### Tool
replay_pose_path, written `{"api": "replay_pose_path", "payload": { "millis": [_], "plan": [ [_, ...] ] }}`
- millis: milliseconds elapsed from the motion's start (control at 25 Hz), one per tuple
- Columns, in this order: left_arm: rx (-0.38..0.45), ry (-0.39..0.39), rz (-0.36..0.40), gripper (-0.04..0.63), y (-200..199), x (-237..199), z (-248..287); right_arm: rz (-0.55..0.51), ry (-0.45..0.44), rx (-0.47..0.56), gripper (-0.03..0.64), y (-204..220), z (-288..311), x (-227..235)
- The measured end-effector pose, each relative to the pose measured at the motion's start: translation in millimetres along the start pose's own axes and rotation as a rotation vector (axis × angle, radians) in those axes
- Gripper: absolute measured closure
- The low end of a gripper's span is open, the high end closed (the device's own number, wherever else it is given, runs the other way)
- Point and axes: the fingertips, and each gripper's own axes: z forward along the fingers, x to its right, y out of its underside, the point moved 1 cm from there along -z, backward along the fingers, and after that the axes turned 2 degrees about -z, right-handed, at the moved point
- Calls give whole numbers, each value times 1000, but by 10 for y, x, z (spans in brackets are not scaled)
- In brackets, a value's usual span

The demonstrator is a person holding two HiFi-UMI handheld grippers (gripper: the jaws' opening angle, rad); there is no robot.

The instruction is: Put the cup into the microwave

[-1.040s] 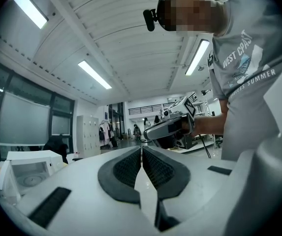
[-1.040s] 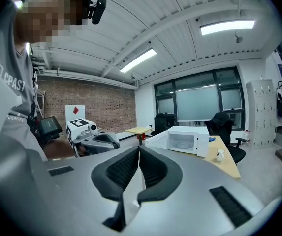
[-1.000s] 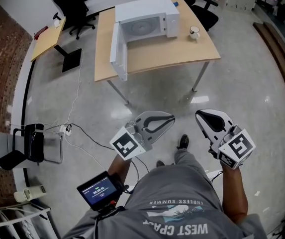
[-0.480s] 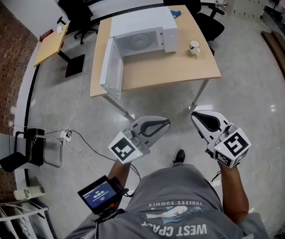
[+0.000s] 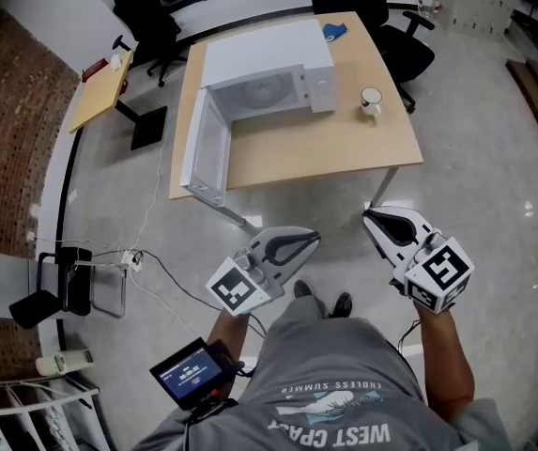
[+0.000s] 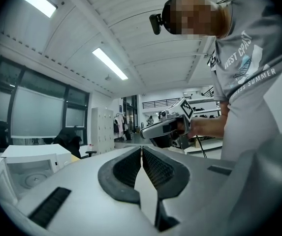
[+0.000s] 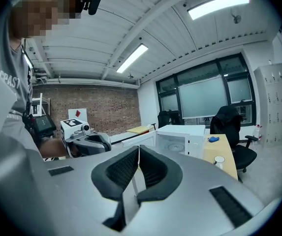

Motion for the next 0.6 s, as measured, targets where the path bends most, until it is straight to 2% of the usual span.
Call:
{"api": "replay_pose_path", "payload": {
  "millis": [200,600],
  "plan": [
    [-12,12,-5,568,124,-425,67,8,15,-10,598,27,339,253],
    [67,87,50,569,-107,-1169,34,-41,117,7,598,-337,900,594]
  ]
}}
